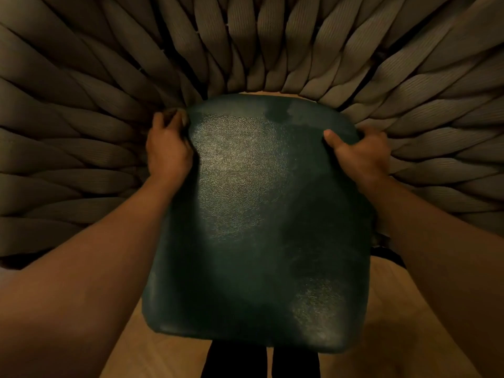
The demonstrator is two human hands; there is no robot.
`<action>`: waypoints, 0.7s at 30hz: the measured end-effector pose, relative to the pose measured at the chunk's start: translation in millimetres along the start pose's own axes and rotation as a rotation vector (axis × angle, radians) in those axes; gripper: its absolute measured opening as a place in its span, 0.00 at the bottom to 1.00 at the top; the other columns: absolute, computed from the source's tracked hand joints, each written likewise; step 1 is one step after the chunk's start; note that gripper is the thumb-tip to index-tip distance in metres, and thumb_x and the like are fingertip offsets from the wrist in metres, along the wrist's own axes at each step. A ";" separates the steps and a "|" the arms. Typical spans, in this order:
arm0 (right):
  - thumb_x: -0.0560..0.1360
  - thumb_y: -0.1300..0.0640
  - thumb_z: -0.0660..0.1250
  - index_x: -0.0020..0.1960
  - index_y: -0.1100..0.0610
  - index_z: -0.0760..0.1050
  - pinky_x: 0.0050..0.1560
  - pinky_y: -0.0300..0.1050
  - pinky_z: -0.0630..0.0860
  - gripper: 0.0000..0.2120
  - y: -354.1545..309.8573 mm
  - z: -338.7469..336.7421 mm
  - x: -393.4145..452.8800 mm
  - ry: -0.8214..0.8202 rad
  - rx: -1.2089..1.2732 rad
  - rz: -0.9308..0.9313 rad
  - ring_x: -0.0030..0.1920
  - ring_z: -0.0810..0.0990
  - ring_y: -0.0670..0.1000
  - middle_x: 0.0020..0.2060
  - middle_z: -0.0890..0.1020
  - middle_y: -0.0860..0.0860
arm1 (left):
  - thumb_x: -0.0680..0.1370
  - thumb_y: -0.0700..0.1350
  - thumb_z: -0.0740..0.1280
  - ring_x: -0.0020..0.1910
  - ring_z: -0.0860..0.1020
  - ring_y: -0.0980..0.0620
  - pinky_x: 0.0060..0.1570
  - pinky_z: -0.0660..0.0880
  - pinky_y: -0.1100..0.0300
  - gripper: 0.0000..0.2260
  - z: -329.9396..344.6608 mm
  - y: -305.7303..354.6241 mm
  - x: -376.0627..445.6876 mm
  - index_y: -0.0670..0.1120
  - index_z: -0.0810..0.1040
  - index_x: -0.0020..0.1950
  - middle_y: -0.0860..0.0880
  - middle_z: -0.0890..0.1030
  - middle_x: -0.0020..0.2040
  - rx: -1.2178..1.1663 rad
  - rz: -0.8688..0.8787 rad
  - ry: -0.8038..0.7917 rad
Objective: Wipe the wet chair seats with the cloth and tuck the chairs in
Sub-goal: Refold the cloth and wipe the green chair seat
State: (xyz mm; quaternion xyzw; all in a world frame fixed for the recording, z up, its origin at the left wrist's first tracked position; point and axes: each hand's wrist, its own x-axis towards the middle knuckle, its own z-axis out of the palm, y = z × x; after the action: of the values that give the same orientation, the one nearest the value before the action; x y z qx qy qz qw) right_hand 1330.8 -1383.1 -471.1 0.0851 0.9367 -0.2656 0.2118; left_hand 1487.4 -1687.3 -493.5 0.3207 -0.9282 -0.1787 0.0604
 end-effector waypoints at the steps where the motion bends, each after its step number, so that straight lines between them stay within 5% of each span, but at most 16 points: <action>1: 0.72 0.30 0.69 0.67 0.58 0.76 0.68 0.54 0.73 0.37 0.2 -2.0 0.4 0.008 0.036 0.016 0.67 0.75 0.60 0.66 0.76 0.59 | 0.75 0.40 0.58 0.53 0.77 0.38 0.55 0.75 0.50 0.17 6.1 7.4 1.0 0.43 0.78 0.61 0.39 0.74 0.60 -0.021 0.026 0.010; 6: 0.82 0.33 0.55 0.58 0.56 0.80 0.58 0.46 0.68 0.29 -3.5 -18.7 -4.7 -0.043 0.233 0.106 0.62 0.77 0.58 0.56 0.81 0.57 | 0.81 0.43 0.58 0.55 0.77 0.39 0.55 0.74 0.52 0.15 43.0 56.9 5.5 0.40 0.77 0.64 0.39 0.75 0.62 -0.094 0.225 -0.034; 9: 0.83 0.33 0.49 0.68 0.62 0.76 0.71 0.52 0.65 0.36 -6.0 -28.4 -8.7 -0.060 0.259 0.148 0.71 0.72 0.59 0.69 0.76 0.60 | 0.80 0.41 0.58 0.53 0.76 0.38 0.54 0.75 0.48 0.14 61.2 86.0 0.4 0.42 0.75 0.65 0.40 0.73 0.64 -0.101 0.252 -0.076; 12: 0.82 0.30 0.46 0.71 0.57 0.75 0.77 0.57 0.62 0.37 -6.4 -33.6 -6.5 -0.065 0.253 0.168 0.74 0.69 0.59 0.73 0.72 0.58 | 0.80 0.40 0.59 0.54 0.76 0.39 0.54 0.75 0.47 0.16 74.5 115.8 -6.1 0.42 0.73 0.68 0.42 0.72 0.65 -0.105 0.268 -0.114; 14: 0.82 0.30 0.45 0.67 0.54 0.78 0.76 0.58 0.63 0.37 -5.5 -35.6 -4.2 -0.086 0.246 0.180 0.73 0.70 0.59 0.71 0.75 0.57 | 0.78 0.38 0.61 0.54 0.76 0.39 0.55 0.75 0.47 0.18 82.4 134.4 -9.8 0.43 0.73 0.68 0.42 0.72 0.65 -0.107 0.279 -0.143; 18: 0.81 0.29 0.44 0.42 0.49 0.78 0.71 0.58 0.69 0.32 -0.7 -32.9 -1.8 -0.078 0.291 0.182 0.63 0.77 0.56 0.58 0.81 0.54 | 0.76 0.36 0.63 0.56 0.75 0.39 0.57 0.72 0.51 0.21 89.3 175.6 -23.0 0.43 0.72 0.70 0.42 0.71 0.68 -0.093 0.310 -0.214; 21: 0.76 0.26 0.44 0.46 0.49 0.81 0.69 0.59 0.72 0.36 4.9 -30.0 2.0 -0.054 0.370 0.190 0.61 0.79 0.57 0.58 0.83 0.54 | 0.74 0.34 0.63 0.55 0.75 0.40 0.56 0.70 0.52 0.24 94.1 212.0 -36.1 0.43 0.71 0.71 0.42 0.71 0.68 -0.095 0.388 -0.278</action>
State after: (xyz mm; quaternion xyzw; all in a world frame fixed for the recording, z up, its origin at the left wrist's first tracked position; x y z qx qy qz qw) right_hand 1319.8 -1362.9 -451.2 0.2034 0.8537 -0.4139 0.2419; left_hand 1372.8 -1482.6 -502.2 0.1054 -0.9623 -0.2498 -0.0197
